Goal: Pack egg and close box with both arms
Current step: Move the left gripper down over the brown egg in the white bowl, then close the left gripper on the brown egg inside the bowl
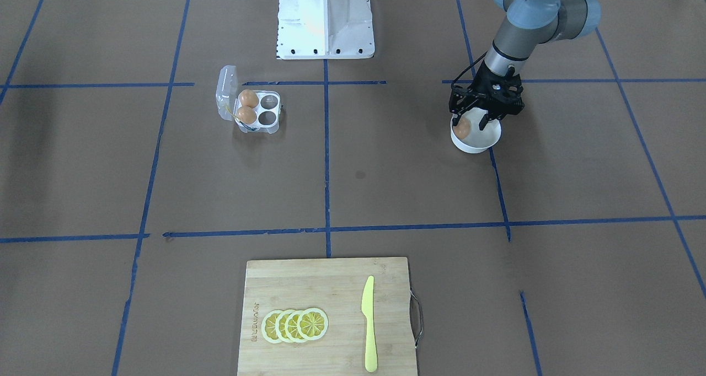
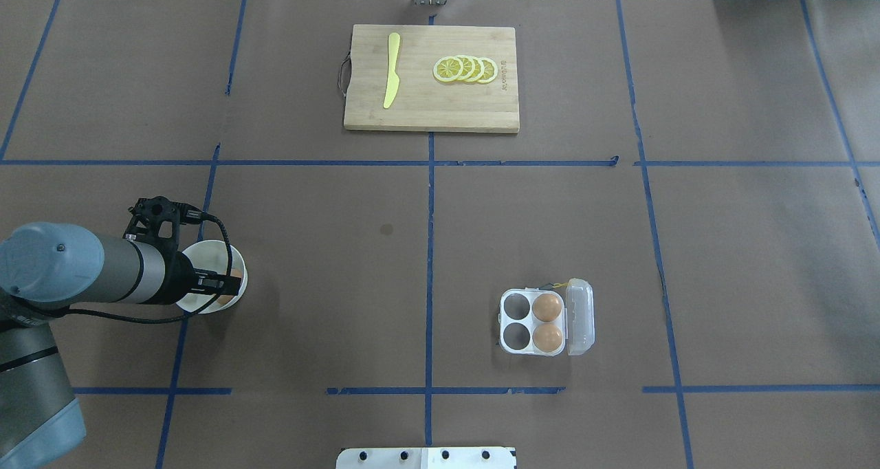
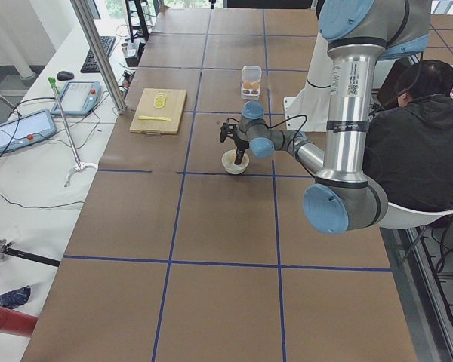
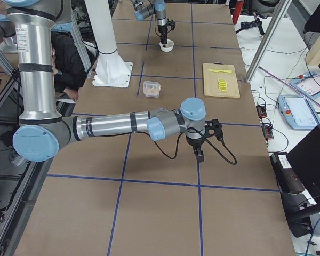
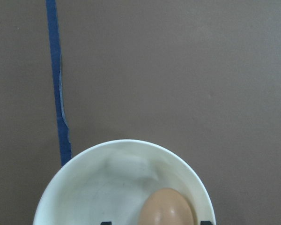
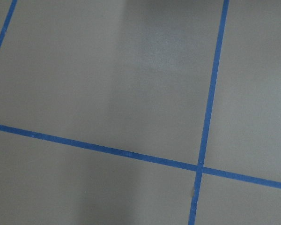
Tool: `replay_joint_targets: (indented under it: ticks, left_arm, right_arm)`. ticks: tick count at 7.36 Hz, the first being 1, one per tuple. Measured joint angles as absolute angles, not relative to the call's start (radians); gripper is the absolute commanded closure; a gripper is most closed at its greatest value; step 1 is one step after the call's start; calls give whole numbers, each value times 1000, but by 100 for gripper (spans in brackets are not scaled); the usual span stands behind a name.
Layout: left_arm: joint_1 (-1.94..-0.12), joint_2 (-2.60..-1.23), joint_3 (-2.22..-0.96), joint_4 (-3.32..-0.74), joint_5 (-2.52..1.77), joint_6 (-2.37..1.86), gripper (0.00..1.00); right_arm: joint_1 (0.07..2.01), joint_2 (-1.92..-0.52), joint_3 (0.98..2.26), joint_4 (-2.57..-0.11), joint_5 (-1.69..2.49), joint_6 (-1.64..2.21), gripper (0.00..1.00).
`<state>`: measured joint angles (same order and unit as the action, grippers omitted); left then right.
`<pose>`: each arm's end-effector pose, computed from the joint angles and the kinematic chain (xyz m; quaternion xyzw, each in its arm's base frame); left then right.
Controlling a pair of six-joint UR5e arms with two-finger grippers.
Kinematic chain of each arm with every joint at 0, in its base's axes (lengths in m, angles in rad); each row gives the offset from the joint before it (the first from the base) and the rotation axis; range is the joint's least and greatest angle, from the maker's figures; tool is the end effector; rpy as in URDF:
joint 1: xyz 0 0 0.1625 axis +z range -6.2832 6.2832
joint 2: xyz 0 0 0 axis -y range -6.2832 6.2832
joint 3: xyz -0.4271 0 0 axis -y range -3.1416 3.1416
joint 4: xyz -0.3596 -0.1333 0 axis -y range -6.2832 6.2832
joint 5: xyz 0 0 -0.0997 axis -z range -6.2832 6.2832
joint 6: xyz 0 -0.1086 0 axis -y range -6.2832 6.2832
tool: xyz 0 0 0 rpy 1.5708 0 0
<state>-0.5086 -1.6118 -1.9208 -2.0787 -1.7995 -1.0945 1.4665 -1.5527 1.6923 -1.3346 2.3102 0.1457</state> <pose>0.3793 -0.3359 0.4400 0.1135 0.4289 0.0351 0.8955 0.0092 -0.4896 0.5775 0.1286 -0.3739 -0.0485 0.9172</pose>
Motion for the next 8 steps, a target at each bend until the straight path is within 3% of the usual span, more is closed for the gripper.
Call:
replay_joint_targets:
  ticks: [2, 3, 5, 6, 8]
  left_arm:
    - [-504, -1623, -1892, -2087, -1798, -1094, 33]
    - [-503, -1629, -1882, -2090, -1798, -1094, 39]
    - [-502, -1632, -1877, -2091, -1798, -1093, 85]
    - [-502, -1632, -1878, -2091, -1798, -1091, 100]
    - [-506, -1632, -1886, -2091, -1798, -1084, 100]
  right_arm:
    - [1466, -1555, 1694, -1335, 2310, 146, 0]
    - [1466, -1557, 1694, -1334, 2310, 145, 0]
    - [1466, -1558, 1695, -1334, 2310, 144, 0]
    - [1466, -1558, 1696, -1334, 2311, 144, 0]
    - [1467, -1558, 1696, -1333, 2311, 144, 0]
